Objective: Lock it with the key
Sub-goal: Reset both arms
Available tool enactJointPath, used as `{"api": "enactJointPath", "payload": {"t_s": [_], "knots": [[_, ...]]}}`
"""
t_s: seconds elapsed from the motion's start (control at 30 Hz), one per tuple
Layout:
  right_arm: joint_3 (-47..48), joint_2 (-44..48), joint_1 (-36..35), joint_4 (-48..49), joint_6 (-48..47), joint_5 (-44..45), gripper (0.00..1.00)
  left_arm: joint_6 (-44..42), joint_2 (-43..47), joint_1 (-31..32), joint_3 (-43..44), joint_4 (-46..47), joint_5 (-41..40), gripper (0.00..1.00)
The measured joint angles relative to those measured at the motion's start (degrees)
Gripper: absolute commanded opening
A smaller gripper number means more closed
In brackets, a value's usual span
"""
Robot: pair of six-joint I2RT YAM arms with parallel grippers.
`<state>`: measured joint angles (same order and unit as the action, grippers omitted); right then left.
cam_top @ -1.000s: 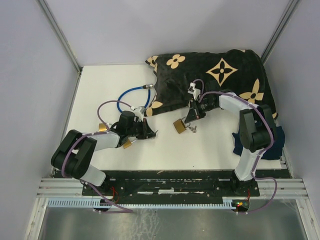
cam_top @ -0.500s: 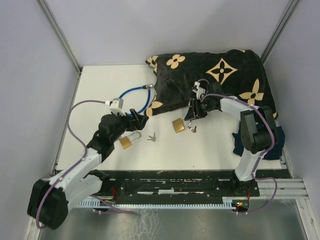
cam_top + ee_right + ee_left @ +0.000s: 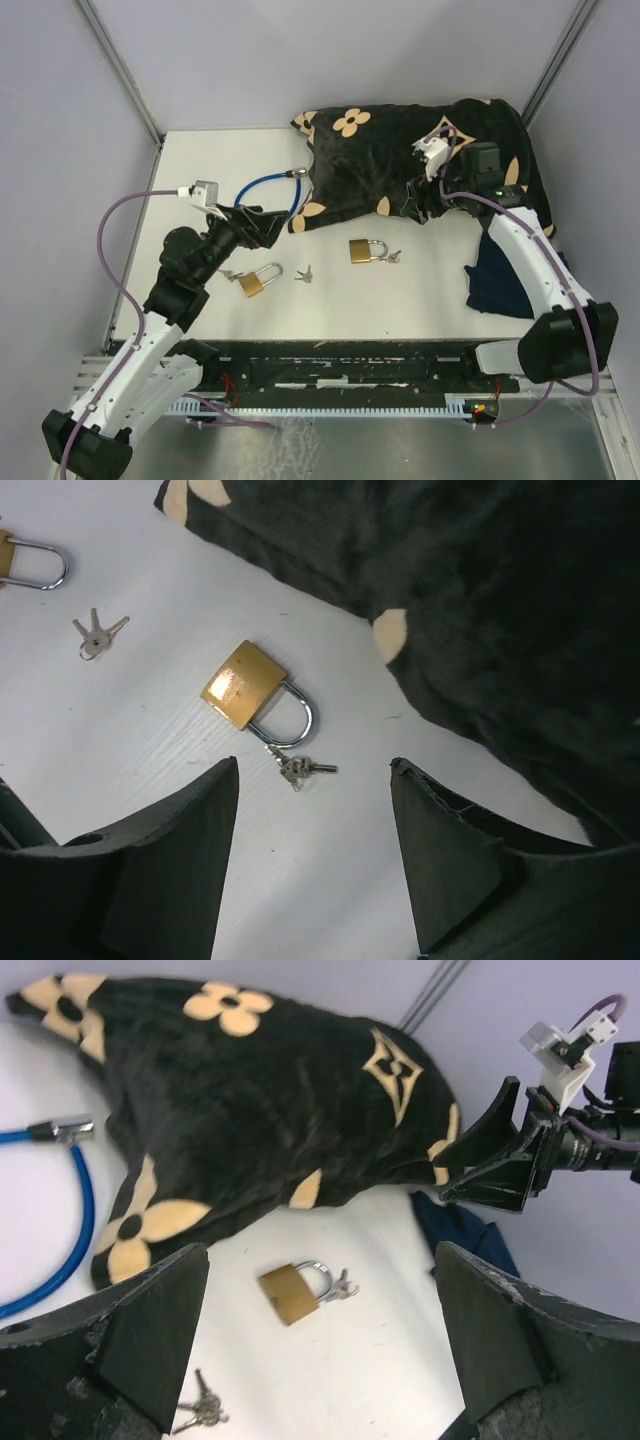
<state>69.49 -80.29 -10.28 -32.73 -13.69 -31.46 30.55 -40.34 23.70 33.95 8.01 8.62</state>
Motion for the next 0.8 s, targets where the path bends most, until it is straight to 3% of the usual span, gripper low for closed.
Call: {"api": "enactJointPath", "payload": {"t_s": [0.03,0.07,0.17,0.47,0.8], "knots": [[0.2,1.9,0.5,-0.6,-1.1,0.7,0.95,0.1,0.0,0.0,1.4,-0.4,0.7,0.99],[0.6,4.0,0.9,-1.1,-2.1,1.3,1.00,0.0,0.0,0.0,3.5,-1.1,1.4,0.99],[4.5,7.8,1.9,-3.6,-3.0,2.9,0.99,-0.2,-0.2,0.0,9.4,-3.8,2.1,0.99],[33.5,7.2,2.9,-15.7,1.1,2.8,0.99,-5.4,-2.6,0.0,33.5,-14.1,1.9,0.99],[55.8,6.8,2.9,-23.6,8.5,2.8,0.99,-11.1,-3.1,0.0,49.7,-22.2,-0.6,0.99]]}}
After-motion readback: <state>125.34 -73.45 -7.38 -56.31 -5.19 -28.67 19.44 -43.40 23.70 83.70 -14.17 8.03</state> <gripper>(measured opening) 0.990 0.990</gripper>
